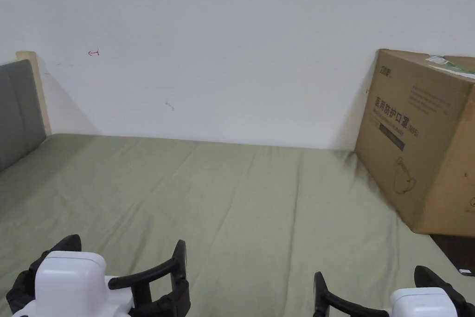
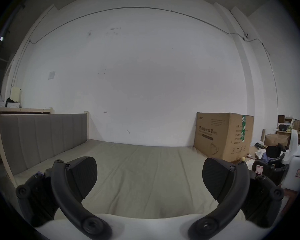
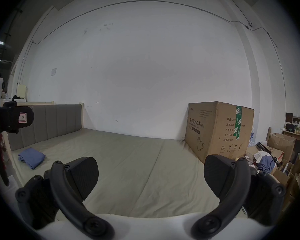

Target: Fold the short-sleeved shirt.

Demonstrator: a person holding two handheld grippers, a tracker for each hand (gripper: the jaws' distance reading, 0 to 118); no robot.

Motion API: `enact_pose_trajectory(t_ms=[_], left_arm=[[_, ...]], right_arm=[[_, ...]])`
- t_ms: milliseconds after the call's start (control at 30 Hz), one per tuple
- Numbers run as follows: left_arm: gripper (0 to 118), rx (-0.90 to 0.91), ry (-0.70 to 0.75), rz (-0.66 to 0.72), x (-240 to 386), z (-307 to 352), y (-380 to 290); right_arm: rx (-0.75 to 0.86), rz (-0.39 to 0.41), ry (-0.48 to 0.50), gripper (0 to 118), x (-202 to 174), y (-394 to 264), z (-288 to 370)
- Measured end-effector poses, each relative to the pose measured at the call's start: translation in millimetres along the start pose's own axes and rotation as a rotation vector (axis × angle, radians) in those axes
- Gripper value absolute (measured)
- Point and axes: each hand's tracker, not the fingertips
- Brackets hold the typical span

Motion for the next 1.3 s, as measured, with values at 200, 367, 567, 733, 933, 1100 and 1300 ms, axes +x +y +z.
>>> enact_pose_trajectory(t_ms=[200,367,567,733,933,1100,1300], left_arm=[[118,-0.008,0.022,0.028,-3,-2,3],[118,-0.143,0.103,0.123,-3,-14,8],[117,-0.184,0.115,0.160,-4,-20,7],[117,-0.223,0.105,0.162,-4,-25,8],[118,-0.306,0.059,0.190,-1,-36,4],[118,-0.321,0.079,0.165,7,-40,-2],[118,-0.346,0.053,0.167,8,-48,-9]], right_arm=[[-0.020,0.004,0.002,118,-4,-4,0],[-0.045,0.010,0.009,118,-5,-7,-2],[-0.066,0.008,0.014,118,-6,-9,-4],[-0.085,0.013,0.015,118,-6,-12,-6],[-0.097,-0.002,0.011,118,-5,-15,-7],[-0.101,-0.006,0.006,118,-2,-19,-9],[-0.123,-0.018,-0.002,118,2,-31,-18]])
